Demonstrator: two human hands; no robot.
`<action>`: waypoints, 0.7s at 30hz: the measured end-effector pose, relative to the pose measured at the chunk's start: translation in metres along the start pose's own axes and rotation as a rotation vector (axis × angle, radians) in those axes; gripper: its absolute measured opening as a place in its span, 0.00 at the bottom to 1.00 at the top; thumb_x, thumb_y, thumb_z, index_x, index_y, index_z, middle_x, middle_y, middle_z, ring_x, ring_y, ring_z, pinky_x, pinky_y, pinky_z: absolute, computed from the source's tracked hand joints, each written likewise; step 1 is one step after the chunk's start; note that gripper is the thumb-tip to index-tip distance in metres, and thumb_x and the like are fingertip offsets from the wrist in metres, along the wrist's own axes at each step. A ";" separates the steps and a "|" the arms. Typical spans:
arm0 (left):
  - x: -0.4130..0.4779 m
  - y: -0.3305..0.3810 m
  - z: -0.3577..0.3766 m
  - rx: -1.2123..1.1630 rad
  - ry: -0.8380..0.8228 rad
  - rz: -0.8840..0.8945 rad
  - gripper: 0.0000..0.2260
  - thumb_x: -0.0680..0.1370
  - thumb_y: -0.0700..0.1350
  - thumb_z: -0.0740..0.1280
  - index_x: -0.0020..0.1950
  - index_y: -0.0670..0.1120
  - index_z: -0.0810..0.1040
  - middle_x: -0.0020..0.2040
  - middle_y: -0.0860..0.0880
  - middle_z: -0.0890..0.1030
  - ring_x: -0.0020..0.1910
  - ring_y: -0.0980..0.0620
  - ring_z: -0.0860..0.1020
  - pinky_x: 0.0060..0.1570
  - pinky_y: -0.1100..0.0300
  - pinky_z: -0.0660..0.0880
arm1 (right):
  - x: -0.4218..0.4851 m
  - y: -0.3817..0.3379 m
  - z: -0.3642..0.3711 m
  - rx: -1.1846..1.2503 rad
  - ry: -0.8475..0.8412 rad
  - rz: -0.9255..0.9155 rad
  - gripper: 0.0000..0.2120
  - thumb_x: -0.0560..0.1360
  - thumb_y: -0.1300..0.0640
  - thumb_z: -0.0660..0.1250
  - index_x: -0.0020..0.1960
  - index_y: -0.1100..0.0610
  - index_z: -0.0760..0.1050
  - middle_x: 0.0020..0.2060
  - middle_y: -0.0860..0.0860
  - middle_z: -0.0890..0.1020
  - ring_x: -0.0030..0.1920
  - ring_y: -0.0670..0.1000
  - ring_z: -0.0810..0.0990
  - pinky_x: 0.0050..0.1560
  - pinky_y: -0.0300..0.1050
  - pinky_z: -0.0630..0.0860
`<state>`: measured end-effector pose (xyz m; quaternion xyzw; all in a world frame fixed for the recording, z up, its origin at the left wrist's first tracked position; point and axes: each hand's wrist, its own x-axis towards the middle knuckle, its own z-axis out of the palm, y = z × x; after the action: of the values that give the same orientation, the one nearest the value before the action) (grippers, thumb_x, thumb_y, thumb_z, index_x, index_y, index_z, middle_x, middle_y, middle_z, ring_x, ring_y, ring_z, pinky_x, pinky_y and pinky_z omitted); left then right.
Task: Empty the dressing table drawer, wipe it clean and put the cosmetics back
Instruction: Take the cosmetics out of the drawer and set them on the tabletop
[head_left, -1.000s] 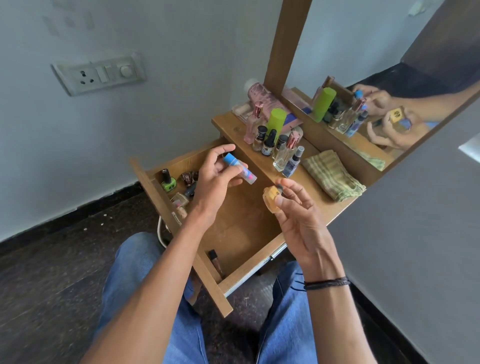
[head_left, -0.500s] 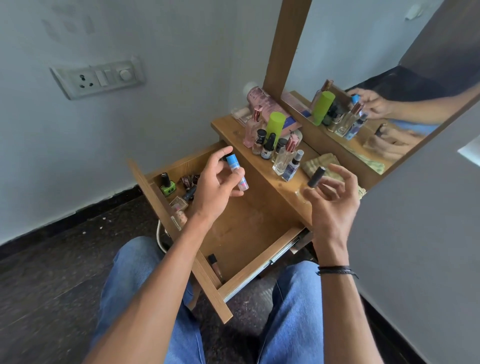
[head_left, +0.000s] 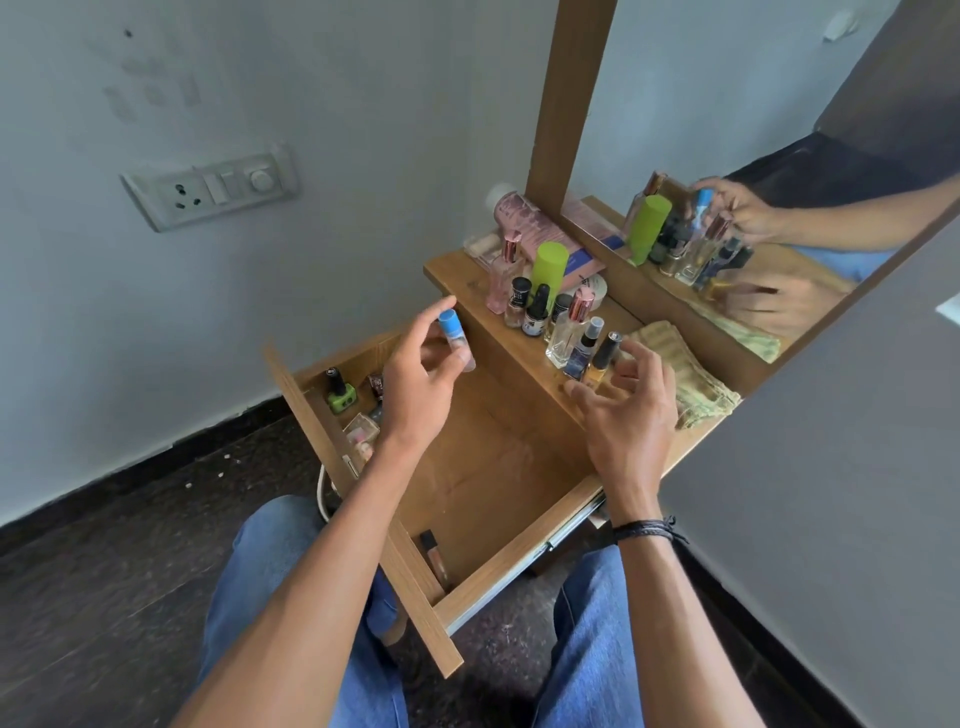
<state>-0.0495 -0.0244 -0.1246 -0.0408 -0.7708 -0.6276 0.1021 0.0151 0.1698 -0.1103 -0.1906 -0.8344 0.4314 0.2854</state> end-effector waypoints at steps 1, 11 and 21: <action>0.007 0.002 0.000 -0.018 0.017 -0.011 0.25 0.78 0.40 0.71 0.70 0.61 0.73 0.58 0.54 0.81 0.52 0.51 0.83 0.50 0.52 0.82 | 0.001 0.000 -0.001 -0.003 -0.020 0.010 0.33 0.69 0.53 0.82 0.70 0.48 0.73 0.55 0.47 0.76 0.48 0.43 0.77 0.51 0.39 0.78; 0.111 0.032 0.027 0.135 -0.056 -0.030 0.28 0.77 0.30 0.68 0.74 0.50 0.70 0.56 0.53 0.80 0.47 0.60 0.82 0.45 0.69 0.79 | 0.008 0.002 -0.002 -0.003 -0.079 0.041 0.34 0.69 0.56 0.82 0.71 0.50 0.73 0.53 0.46 0.77 0.49 0.44 0.77 0.50 0.31 0.72; 0.110 0.018 0.037 0.181 -0.139 -0.039 0.19 0.77 0.32 0.70 0.66 0.46 0.77 0.53 0.52 0.82 0.50 0.58 0.81 0.51 0.63 0.81 | 0.009 0.006 0.000 -0.017 -0.080 0.032 0.33 0.69 0.56 0.81 0.70 0.50 0.73 0.54 0.47 0.78 0.49 0.43 0.76 0.43 0.22 0.68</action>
<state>-0.1574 0.0087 -0.0917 -0.0597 -0.8300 -0.5531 0.0394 0.0082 0.1777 -0.1124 -0.1890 -0.8456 0.4362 0.2429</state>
